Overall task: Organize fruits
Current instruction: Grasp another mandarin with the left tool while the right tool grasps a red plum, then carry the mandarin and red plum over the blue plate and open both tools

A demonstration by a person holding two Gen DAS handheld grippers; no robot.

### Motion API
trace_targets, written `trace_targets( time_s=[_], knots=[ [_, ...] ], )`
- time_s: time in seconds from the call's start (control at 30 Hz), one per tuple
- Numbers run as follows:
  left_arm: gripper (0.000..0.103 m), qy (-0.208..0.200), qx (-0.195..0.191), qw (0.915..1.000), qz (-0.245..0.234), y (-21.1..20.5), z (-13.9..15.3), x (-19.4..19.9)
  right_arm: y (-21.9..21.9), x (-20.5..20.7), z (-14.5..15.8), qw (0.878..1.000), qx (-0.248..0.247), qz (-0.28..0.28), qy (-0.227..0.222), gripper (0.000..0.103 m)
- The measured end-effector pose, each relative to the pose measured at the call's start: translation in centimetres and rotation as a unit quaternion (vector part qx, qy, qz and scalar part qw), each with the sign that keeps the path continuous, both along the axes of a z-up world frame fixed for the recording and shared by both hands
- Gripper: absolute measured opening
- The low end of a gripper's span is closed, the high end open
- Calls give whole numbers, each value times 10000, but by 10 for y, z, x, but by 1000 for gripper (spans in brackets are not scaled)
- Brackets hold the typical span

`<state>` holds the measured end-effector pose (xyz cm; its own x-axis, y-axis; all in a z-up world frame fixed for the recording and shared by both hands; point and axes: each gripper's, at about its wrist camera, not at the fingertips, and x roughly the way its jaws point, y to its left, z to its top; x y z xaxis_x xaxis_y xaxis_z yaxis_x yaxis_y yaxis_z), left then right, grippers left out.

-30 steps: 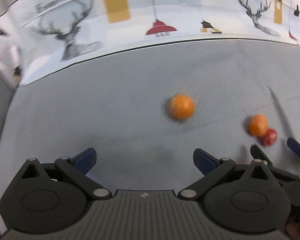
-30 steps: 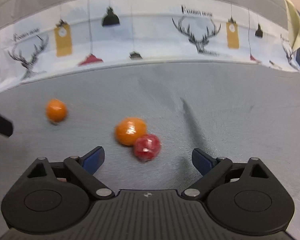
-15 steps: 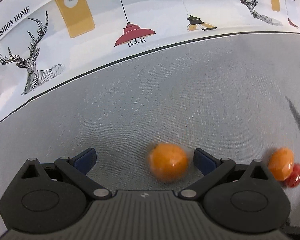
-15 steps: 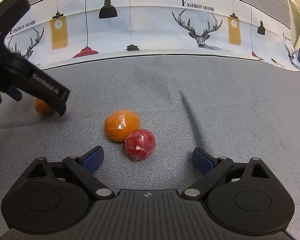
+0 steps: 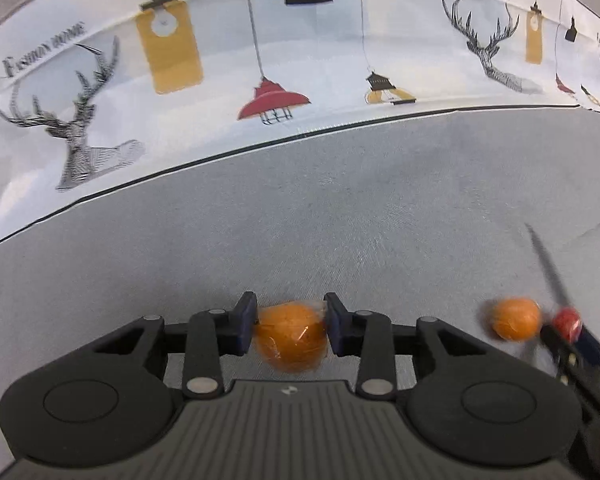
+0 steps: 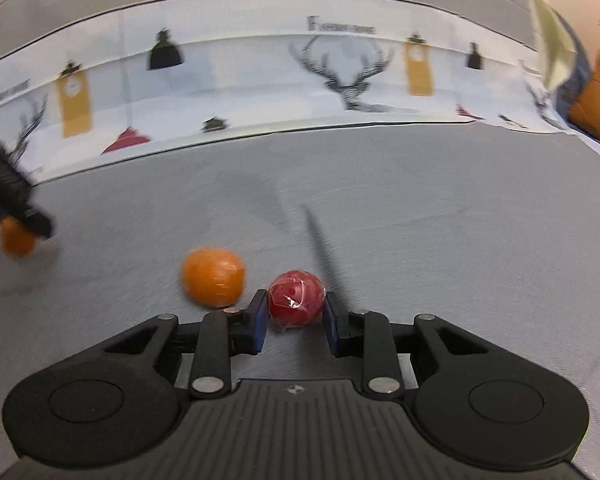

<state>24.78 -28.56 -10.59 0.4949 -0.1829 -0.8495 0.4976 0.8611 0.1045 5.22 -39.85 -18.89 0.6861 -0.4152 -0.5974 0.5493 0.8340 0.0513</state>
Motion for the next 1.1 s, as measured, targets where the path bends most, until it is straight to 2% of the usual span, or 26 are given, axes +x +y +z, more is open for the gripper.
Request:
trace_targets(
  time_s=[0.2,0.27,0.37,0.53,0.73,0.97,1.1],
  knots=[
    [40,-131,155,9997,133,33,42,-53,0,-22,24,9963,-594,-469,-406,30],
    [40,-153,159,9996,164,48,58,-76,2,-35,38,9950,-626,-570,-525,30],
    [40,-111,216,9994,233,71,78,-109,16,-54,64,9952,-567,-436,-661,30],
    [40,68,290,9983,506,122,103,-160,54,-97,107,9957,-269,191,-871,30],
    [40,174,140,9950,977,194,124,-219,109,-149,144,9898,166,1112,-875,30],
    [40,134,-90,9897,1420,258,141,-272,187,-192,173,9719,331,2210,-737,30],
    [40,63,-160,9880,1537,283,145,-293,225,-207,182,9603,199,2689,-723,30]
  ],
)
